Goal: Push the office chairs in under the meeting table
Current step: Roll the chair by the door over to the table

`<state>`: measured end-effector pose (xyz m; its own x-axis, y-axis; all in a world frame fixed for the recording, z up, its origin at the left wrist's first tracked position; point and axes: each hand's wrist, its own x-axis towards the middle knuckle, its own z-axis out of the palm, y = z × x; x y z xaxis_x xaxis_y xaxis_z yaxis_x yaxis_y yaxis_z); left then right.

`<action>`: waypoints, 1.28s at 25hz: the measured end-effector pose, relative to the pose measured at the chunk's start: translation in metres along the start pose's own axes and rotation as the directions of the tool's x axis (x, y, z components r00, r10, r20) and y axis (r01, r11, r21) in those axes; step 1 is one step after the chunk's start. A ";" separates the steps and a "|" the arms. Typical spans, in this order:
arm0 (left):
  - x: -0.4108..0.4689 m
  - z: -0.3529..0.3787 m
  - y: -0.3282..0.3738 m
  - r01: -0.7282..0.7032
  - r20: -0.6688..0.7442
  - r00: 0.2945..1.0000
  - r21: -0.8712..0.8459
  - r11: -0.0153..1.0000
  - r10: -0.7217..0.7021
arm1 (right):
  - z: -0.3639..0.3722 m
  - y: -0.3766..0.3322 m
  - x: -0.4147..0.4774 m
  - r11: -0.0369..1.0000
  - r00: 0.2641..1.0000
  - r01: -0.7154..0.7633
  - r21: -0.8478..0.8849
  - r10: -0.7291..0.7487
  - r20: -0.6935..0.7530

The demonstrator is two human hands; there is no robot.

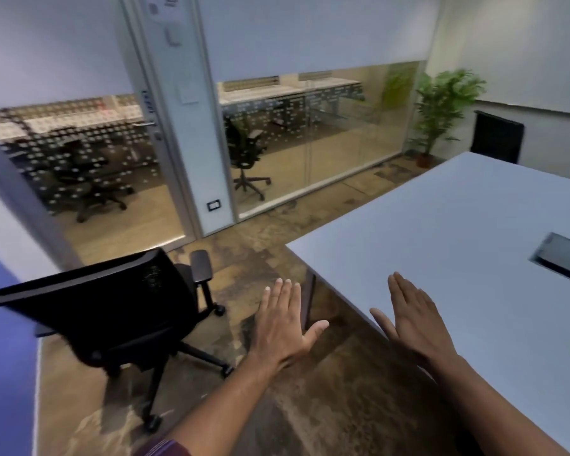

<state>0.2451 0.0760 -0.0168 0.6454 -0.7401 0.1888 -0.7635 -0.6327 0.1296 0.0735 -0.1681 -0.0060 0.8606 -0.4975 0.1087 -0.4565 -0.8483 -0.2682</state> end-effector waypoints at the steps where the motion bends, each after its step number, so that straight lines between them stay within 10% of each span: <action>1: -0.002 -0.004 -0.019 0.038 -0.003 0.999 0.008 0.999 -0.038 | 0.007 -0.021 0.016 0.999 0.999 0.039 0.007 -0.039 0.014; 19: -0.050 -0.079 -0.317 0.663 -0.215 0.748 0.193 0.723 -0.628 | 0.100 -0.378 0.229 0.657 0.655 0.737 0.158 -0.752 0.073; 32: -0.020 -0.095 -0.445 0.765 -0.085 0.641 0.145 0.627 -0.762 | 0.154 -0.528 0.309 0.450 0.398 0.869 0.207 -0.883 0.247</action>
<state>0.5698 0.3939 0.0140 0.9941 0.0270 0.1053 0.0181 -0.9963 0.0843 0.6152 0.1534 0.0219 0.8018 0.5959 0.0439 0.5892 -0.7763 -0.2241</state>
